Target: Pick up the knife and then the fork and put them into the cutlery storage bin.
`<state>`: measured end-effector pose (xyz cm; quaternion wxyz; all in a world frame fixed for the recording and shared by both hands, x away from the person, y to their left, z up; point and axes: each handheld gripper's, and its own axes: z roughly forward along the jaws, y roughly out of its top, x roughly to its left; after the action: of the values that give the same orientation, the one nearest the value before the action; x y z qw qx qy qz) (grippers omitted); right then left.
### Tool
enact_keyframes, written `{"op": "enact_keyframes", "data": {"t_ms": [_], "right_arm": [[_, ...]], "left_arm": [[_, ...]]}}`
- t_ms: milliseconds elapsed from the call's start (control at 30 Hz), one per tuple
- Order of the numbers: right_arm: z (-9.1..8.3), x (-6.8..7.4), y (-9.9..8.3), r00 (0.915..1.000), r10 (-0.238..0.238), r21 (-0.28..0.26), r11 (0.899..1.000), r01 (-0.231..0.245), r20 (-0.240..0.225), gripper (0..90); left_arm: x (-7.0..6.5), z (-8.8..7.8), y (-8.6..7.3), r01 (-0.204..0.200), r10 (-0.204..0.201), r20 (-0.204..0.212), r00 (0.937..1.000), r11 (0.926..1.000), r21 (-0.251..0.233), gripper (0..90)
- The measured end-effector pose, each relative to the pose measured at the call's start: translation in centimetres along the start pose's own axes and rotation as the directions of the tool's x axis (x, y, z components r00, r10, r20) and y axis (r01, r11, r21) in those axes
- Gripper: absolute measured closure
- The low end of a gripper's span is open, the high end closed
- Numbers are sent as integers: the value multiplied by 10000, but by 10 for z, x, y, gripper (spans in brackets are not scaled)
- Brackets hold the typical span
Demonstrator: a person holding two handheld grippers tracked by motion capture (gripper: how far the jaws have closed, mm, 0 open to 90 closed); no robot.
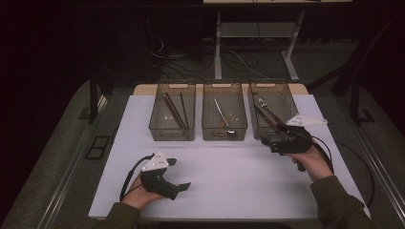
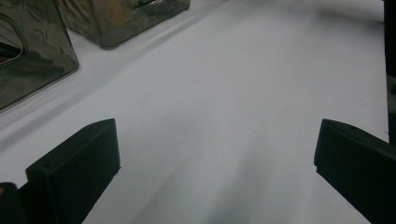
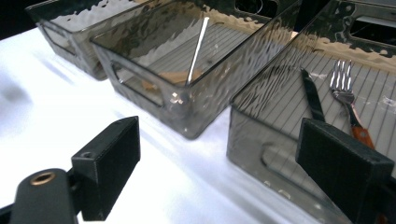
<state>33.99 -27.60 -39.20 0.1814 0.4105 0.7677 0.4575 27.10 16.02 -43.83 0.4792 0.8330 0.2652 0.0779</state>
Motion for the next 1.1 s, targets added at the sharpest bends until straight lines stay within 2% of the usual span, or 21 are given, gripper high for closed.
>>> {"op": "enact_keyframes", "data": {"t_ms": [133,233,500,1100], "right_arm": [[-2,7,-13,10000,58,8,10000,-57,-45,136],[-4,12,-22,9999,-97,34,9999,97,-52,135],[-12,17,-41,9997,-51,67,10000,52,-227,136],[-27,33,-73,9984,-238,316,9992,254,-509,136]], "left_arm": [[0,0,0,-5,5,-3,10000,10000,-1,0],[-1,0,0,-49,49,15,10000,10000,23,0],[-1,0,0,-38,38,13,10000,10000,1,0],[-1,0,0,-52,52,-66,10000,10000,21,0]]}}
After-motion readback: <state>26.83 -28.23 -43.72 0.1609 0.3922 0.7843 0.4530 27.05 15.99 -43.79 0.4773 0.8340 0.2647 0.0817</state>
